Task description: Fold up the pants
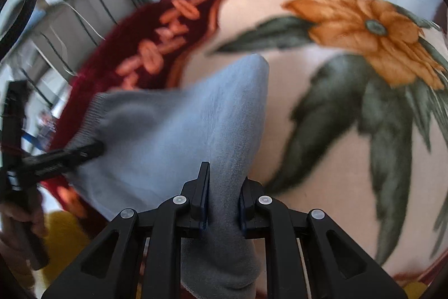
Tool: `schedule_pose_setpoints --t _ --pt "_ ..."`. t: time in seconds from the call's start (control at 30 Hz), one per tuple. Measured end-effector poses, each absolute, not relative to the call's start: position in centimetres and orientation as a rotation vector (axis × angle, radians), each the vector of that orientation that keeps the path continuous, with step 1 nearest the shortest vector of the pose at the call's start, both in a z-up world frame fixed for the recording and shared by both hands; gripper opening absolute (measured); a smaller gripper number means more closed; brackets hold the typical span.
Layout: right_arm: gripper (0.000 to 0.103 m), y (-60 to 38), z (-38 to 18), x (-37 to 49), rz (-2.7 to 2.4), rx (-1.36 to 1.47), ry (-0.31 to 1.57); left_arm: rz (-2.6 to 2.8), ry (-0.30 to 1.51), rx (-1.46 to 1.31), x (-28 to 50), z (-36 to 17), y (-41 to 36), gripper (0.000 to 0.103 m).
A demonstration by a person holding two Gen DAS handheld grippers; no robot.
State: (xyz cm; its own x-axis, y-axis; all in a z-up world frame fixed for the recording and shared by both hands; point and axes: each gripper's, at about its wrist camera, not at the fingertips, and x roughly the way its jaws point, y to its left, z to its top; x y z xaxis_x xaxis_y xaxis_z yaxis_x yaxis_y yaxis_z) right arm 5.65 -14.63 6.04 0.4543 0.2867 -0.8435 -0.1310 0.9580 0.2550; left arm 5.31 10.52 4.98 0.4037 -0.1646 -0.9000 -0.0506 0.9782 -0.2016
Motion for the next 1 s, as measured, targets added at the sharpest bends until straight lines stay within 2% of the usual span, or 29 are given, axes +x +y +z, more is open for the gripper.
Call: schedule_pose_setpoints --t 0.07,0.1,0.17,0.23,0.53,0.7,0.83,1.0 --pt "0.021 -15.0 4.6 5.6 0.248 0.179 1.107 -0.070 1.152 -0.230 5.1 4.2 10.8 0.033" --pt "0.023 -15.3 3.9 5.6 0.241 0.196 1.119 -0.065 1.152 -0.230 5.1 4.0 11.0 0.038" --pt "0.037 -15.8 3.5 5.6 0.223 0.211 1.114 -0.055 1.151 -0.215 5.3 3.8 11.0 0.045" --pt "0.040 -15.9 3.5 5.6 0.203 0.203 1.114 -0.047 1.150 -0.196 5.3 3.9 11.0 0.051" --pt "0.040 -16.8 6.9 4.5 0.174 0.217 1.057 -0.003 1.112 -0.157 3.1 7.6 10.5 0.054" --pt "0.040 -17.0 9.5 2.7 0.212 0.215 1.008 -0.015 1.082 -0.136 1.8 9.7 9.6 0.064" --pt "0.040 -16.0 9.2 1.3 0.265 0.226 1.028 -0.028 1.108 -0.147 1.3 8.9 9.0 0.064" --pt "0.040 -14.7 6.0 0.1 0.271 0.177 1.115 -0.001 1.171 -0.168 0.8 6.1 9.2 0.064"
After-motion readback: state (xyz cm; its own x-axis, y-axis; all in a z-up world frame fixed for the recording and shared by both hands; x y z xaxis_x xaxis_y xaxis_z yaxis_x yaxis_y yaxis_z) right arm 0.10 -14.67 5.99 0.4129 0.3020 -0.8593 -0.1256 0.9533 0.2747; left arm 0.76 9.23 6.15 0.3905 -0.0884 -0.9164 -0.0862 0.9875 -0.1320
